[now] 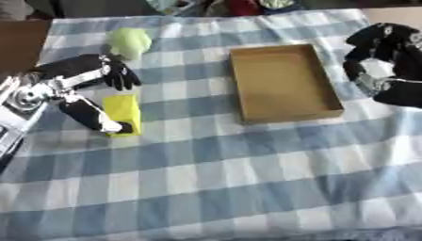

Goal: Pick up objects on the table and place them in the box.

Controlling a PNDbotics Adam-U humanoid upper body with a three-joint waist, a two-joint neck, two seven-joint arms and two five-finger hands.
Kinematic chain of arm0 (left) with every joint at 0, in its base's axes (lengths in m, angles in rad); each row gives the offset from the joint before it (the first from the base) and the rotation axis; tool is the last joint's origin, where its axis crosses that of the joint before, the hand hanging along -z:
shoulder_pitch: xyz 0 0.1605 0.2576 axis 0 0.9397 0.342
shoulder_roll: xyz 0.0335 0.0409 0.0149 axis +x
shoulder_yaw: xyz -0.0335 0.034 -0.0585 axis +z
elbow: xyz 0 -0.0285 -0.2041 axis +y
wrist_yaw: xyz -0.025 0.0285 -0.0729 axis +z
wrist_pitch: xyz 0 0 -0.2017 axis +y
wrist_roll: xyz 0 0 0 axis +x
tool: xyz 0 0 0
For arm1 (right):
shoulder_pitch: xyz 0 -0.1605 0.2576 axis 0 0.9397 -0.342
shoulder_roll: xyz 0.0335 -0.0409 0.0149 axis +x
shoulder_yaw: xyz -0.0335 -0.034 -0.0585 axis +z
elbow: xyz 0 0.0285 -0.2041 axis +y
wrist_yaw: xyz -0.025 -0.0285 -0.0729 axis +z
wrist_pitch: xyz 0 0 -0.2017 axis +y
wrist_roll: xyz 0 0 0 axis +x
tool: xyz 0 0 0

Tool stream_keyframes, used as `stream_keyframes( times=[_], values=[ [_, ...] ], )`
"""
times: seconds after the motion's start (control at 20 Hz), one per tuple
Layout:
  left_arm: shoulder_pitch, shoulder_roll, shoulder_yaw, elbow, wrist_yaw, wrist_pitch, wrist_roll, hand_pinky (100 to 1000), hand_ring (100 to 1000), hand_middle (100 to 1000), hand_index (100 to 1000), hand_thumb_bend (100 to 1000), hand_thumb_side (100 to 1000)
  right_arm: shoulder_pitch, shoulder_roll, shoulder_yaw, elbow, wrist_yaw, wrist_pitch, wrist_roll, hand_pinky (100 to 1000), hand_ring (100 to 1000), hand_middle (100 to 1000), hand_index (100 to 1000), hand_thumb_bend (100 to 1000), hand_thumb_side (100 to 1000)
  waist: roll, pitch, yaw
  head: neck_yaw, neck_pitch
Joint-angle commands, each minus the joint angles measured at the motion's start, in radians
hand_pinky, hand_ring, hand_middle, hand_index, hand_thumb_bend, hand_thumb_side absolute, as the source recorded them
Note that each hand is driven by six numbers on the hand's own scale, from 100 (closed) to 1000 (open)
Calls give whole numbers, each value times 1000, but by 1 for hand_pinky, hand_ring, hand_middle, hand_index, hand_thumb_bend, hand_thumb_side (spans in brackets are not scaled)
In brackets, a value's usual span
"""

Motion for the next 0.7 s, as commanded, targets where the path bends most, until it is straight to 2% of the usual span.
stream_keyframes(
  times=[0.05, 0.7],
  values=[
    [-18, 16, 11, 5, -24, -3, -7, 675, 631, 612, 785, 613, 249, -9, -19, -11, -7, 2, -1, 1, 609, 611, 668, 682, 274, 201, -2, -20, -1, 3, 6],
    [-16, 8, 22, 56, -109, 6, -11, 640, 577, 560, 736, 594, 218, -6, -18, -12, -6, 1, -2, 2, 609, 611, 668, 682, 283, 200, -3, -20, -3, 0, 6]
  ],
)
